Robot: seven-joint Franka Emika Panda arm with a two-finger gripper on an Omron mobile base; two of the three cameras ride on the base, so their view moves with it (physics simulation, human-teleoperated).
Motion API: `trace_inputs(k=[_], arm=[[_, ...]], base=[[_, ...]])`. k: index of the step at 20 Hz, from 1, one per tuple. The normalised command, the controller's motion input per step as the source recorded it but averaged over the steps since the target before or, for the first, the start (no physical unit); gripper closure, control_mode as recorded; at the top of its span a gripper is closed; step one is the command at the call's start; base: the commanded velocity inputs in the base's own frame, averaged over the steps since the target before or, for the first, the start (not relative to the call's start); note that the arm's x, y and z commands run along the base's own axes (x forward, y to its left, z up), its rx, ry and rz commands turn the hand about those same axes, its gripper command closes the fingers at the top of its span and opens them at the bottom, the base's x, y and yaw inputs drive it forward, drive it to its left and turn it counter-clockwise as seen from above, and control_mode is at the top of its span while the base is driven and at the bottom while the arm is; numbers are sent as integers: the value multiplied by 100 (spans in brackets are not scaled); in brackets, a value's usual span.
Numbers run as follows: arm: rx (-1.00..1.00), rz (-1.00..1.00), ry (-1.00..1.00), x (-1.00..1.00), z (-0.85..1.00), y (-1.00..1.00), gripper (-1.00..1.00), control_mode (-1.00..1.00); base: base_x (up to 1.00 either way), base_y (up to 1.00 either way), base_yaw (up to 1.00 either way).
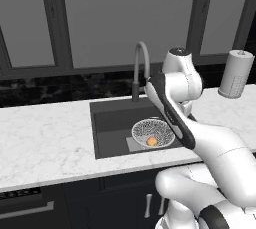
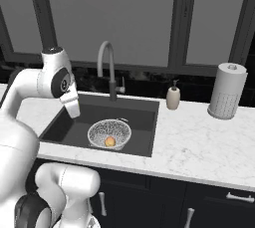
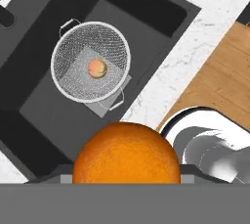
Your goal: Put the colander in the sink, put the peach, tangerine in the colander, and turn on the sink faucet and pour water over the colander.
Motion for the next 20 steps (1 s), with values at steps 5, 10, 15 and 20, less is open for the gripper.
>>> trace_inputs(k=[5, 10, 15, 20], arm=[[11, -20, 23, 1, 1, -96, 100, -100], [31, -16, -3, 0, -16, -86, 100, -100], [23, -17, -9, 2, -43, -42, 100, -100], [9, -7, 1, 23, -45, -9, 100, -100]], base=[[0, 0, 0], [0, 0, 0], [0, 0, 0], [0, 0, 0]])
